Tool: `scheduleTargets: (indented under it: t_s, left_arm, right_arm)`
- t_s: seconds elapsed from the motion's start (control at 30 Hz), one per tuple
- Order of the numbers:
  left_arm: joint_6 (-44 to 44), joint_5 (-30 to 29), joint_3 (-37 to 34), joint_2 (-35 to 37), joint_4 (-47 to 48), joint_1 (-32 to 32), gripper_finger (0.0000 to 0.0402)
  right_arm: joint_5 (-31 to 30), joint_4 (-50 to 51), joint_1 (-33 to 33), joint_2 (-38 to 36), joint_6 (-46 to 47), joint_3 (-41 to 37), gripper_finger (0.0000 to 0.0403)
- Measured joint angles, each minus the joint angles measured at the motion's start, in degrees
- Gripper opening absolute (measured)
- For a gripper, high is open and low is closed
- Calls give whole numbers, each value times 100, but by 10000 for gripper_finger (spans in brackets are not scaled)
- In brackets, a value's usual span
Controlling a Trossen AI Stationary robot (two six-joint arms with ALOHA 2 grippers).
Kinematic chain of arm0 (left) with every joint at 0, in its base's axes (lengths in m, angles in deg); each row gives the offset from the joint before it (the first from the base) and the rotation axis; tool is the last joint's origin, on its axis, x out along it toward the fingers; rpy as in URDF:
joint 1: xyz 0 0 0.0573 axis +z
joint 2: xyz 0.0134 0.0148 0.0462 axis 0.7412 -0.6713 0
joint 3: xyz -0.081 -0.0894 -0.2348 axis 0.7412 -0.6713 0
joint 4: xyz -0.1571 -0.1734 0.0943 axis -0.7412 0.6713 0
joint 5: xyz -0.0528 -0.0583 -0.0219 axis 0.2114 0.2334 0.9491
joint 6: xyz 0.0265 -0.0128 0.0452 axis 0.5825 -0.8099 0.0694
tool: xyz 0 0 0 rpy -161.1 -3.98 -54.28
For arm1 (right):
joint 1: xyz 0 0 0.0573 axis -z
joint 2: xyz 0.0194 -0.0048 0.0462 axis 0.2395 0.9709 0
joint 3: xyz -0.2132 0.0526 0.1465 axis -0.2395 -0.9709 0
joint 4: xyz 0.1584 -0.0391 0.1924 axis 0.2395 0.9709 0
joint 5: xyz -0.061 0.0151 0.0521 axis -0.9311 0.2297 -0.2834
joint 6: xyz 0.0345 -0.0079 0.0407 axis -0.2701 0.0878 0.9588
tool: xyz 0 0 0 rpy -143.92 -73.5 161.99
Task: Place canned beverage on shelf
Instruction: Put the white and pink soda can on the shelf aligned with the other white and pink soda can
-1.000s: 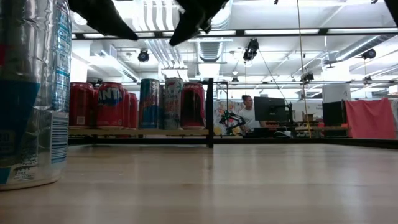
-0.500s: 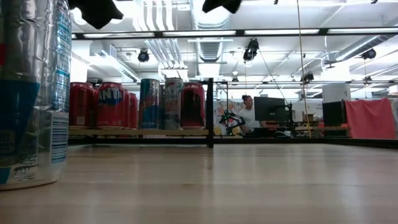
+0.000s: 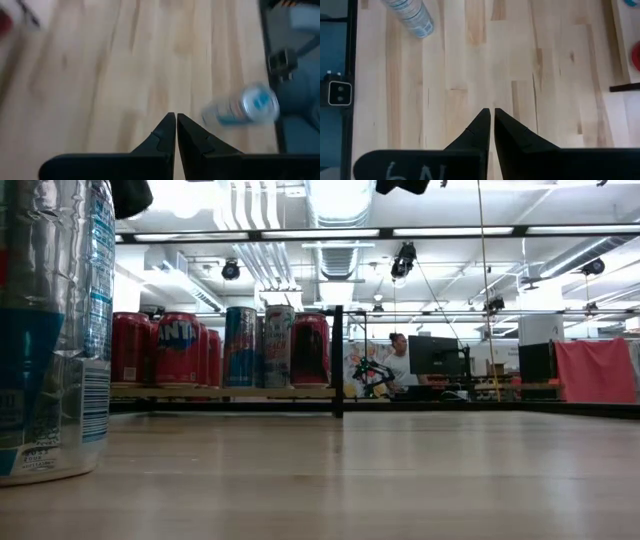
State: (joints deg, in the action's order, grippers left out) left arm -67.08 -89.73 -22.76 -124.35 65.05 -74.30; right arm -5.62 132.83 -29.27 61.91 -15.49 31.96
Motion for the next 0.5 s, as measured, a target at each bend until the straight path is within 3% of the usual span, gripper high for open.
scheduleTargets:
  t_s: [0.23,0.5]
  left_arm:
    - [-1588,578,1065,-915,1859,-905,0]
    - [-2516,526,2155,-1959,3115,-1986,3]
  right_arm:
    - [-7,-16,-51,0,-84,0,13]
    - [-10,-22,-49,0,-365,-31,13]
